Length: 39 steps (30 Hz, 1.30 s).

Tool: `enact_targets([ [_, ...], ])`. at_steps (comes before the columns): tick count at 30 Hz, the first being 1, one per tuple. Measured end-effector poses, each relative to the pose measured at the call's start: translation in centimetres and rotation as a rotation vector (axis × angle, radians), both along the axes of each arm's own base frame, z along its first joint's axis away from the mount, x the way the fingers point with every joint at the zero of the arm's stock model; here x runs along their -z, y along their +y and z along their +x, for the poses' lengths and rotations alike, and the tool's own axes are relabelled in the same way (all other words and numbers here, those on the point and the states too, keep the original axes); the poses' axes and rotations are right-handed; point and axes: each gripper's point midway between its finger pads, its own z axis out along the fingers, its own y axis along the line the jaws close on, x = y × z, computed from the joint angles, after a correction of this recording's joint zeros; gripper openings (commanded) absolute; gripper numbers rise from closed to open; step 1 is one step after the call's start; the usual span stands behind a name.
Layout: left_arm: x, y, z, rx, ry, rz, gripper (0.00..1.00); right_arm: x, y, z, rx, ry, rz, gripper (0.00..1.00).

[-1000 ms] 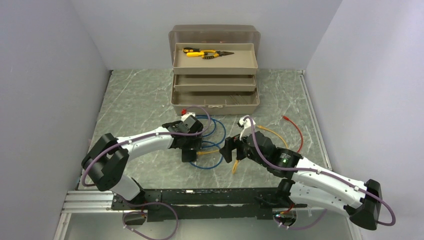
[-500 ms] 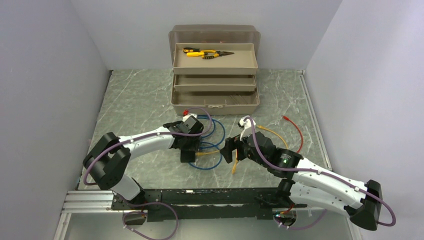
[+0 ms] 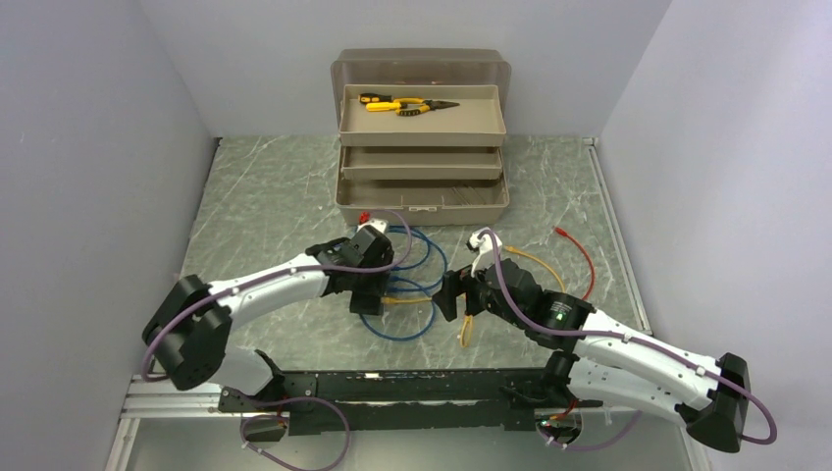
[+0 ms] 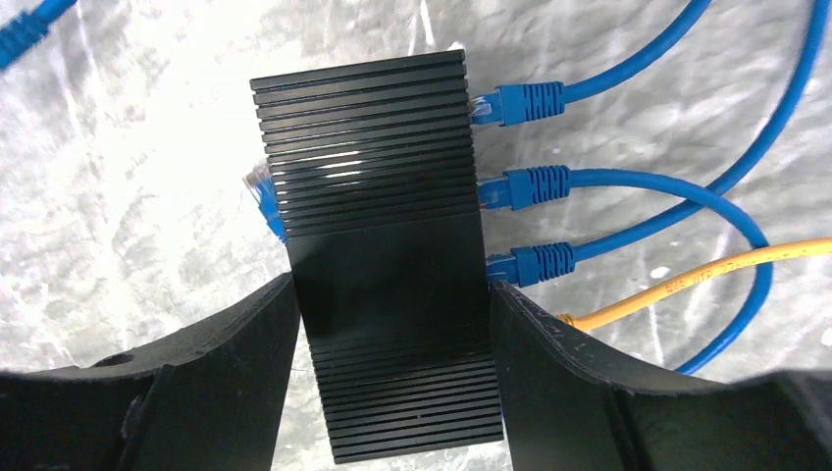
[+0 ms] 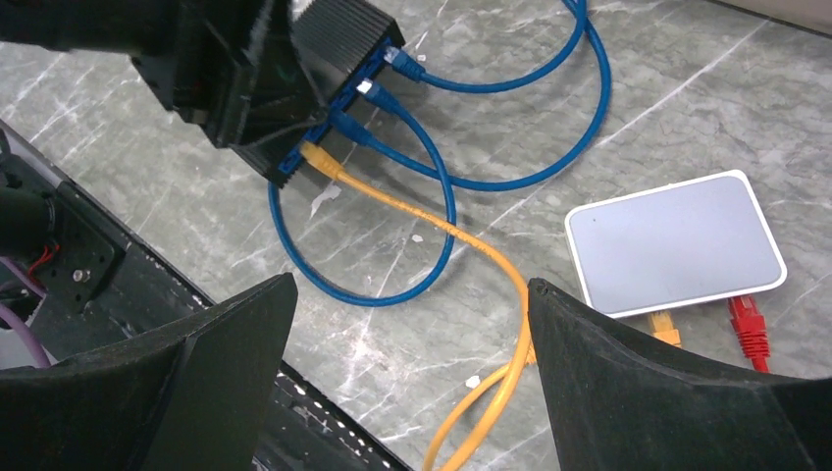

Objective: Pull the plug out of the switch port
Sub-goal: Adjust the switch port at the center of the board.

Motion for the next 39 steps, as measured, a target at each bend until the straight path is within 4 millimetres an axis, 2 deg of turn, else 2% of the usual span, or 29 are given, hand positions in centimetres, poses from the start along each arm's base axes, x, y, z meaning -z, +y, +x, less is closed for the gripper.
enact_targets([
  [7, -4.7, -0.6, 0.6, 0.09, -0.127, -0.077, 0.0, -0.2, -0.5, -0.2, 0.004, -0.004, -0.008, 0.9],
  [10, -6.9, -1.1, 1.0, 0.135, -0.175, -0.104, 0.0, -0.9, -0.6, -0.1, 0.004, -0.016, -0.001, 0.91],
  [15, -10.8, -2.5, 1.2, 0.23, -0.248, -0.169, 0.0, -3.9, -0.8, -0.2, -0.003, -0.06, 0.047, 0.91],
  [18, -11.5, -3.5, 1.0, 0.287, -0.258, -0.206, 0.0, -5.7, -0.9, -0.3, -0.009, -0.091, 0.083, 0.91],
  [21, -9.9, -4.2, 0.4, 0.324, -0.237, -0.24, 0.0, -6.5, -1.1, -0.4, -0.008, -0.106, 0.104, 0.91],
  [28, -2.0, -3.5, -2.8, 0.377, -0.083, -0.214, 0.0, -6.3, -1.3, -0.5, -0.008, -0.1, 0.096, 0.91],
  [33, 0.2, -3.2, -3.3, 0.376, -0.067, -0.205, 0.0, -5.3, -0.8, -0.5, -0.014, -0.083, 0.085, 0.91],
  [39, 0.7, -3.4, -2.8, 0.346, -0.113, -0.235, 0.0, -1.5, -0.2, -0.5, -0.02, -0.029, 0.053, 0.91],
])
